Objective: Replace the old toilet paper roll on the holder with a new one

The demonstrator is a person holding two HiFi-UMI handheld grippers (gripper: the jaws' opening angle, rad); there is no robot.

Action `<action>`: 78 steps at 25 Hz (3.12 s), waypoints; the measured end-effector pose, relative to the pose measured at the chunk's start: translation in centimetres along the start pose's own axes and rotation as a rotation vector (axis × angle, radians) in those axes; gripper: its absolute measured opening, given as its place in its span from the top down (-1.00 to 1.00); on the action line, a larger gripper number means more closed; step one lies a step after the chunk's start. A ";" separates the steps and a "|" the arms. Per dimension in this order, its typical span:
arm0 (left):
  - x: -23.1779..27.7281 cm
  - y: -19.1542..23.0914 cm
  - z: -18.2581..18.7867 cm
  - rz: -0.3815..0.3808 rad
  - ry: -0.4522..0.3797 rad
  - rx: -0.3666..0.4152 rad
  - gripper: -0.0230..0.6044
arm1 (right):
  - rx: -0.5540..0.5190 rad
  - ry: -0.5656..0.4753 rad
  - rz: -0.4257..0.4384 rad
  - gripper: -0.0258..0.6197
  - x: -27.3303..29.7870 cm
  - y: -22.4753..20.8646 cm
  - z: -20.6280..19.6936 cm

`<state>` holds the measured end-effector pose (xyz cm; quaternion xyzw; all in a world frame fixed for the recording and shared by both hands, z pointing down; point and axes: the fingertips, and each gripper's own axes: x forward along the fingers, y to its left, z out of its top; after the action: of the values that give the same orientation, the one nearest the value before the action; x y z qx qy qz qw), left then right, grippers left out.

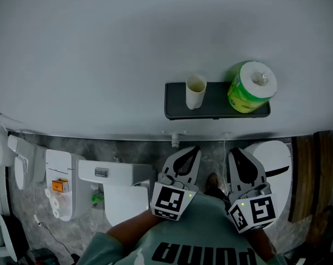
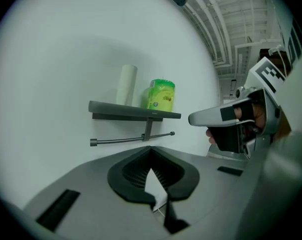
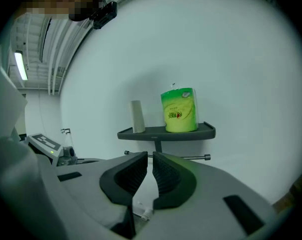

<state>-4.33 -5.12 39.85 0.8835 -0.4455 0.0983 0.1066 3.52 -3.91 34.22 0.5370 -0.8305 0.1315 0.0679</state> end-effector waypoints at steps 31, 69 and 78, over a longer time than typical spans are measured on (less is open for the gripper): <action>2.2 -4.3 2.2 -0.057 -0.030 0.084 0.92 | -0.017 -0.019 -0.055 0.88 -2.0 -3.7 -0.3; 3.1 -1.7 6.1 0.000 -0.086 0.068 0.92 | -0.058 -0.156 -0.058 0.02 2.1 -6.7 8.2; 3.2 -0.3 5.9 0.031 -0.068 0.043 0.92 | -0.095 -0.167 -0.029 -0.33 4.6 -7.0 10.6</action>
<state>-1.81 -9.01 35.04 0.8814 -0.4602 0.0794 0.0710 8.26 -13.78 26.26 0.5541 -0.8308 0.0457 0.0255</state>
